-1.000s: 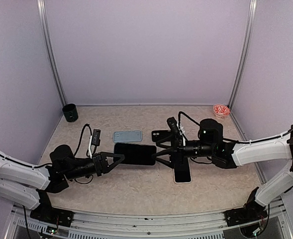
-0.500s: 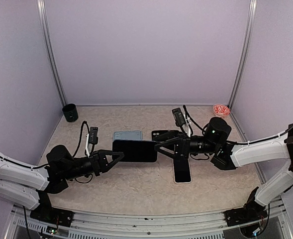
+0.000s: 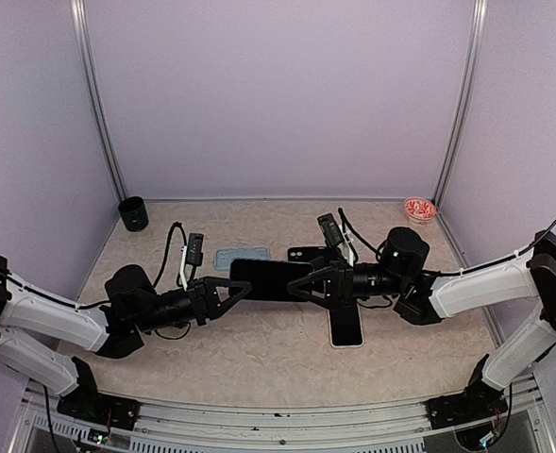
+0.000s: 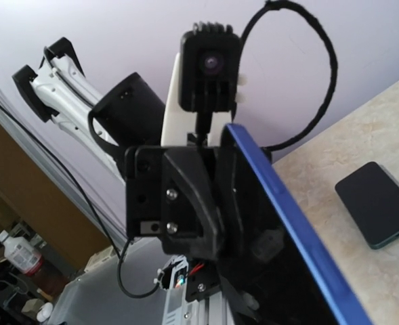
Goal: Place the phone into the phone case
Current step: Pass from the left arm to the right
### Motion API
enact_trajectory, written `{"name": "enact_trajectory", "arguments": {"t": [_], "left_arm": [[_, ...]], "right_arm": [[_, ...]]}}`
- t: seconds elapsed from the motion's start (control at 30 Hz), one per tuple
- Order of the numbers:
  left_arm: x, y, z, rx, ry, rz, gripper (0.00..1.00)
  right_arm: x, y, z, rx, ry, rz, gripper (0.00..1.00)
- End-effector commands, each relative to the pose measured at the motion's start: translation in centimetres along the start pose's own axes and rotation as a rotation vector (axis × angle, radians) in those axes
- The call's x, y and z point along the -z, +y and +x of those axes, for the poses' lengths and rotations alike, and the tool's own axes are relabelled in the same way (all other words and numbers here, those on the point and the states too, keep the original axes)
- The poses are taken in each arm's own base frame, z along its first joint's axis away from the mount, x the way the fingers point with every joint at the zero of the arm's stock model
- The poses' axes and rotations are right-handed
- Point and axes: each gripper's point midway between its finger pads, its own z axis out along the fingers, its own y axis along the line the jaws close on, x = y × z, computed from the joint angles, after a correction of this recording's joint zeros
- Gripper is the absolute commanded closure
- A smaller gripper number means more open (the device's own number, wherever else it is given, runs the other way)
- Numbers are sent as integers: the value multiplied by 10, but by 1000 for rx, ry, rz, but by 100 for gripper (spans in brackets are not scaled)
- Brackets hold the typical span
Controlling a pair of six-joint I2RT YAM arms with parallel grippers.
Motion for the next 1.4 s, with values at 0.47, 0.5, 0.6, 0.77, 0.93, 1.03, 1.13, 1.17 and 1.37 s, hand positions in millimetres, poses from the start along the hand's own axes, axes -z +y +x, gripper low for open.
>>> {"name": "enact_trajectory", "arguments": {"t": [0.47,0.5,0.6,0.77,0.93,1.03,1.13,1.17,1.37], "left_arm": [[-15,-5,-29,-37,-95,109,100],[-15,-4,-30,-38,-98,108,100],[-13,-2,-31,-36,-106,102,100],[-11,4,-31,-18,-111,86,100],[-9,15,-31,17,-119,58,100],[-8,20,-31,38,-123,45,98],[-7,26,-31,58,-126,37,94],[-7,27,-30,64,-124,36,91],[-3,39,-30,91,-132,8,67]], "right_arm": [[-2,8,-8,84,-15,-22,32],[-3,8,-7,85,-13,-25,36],[-4,6,-6,78,-8,-34,51],[-2,9,-6,66,-16,-76,68],[-1,11,-2,66,-4,-105,85],[-1,11,0,64,3,-115,93],[-1,10,1,67,6,-116,99],[-1,10,1,69,5,-115,100],[1,6,1,70,8,-103,100]]}}
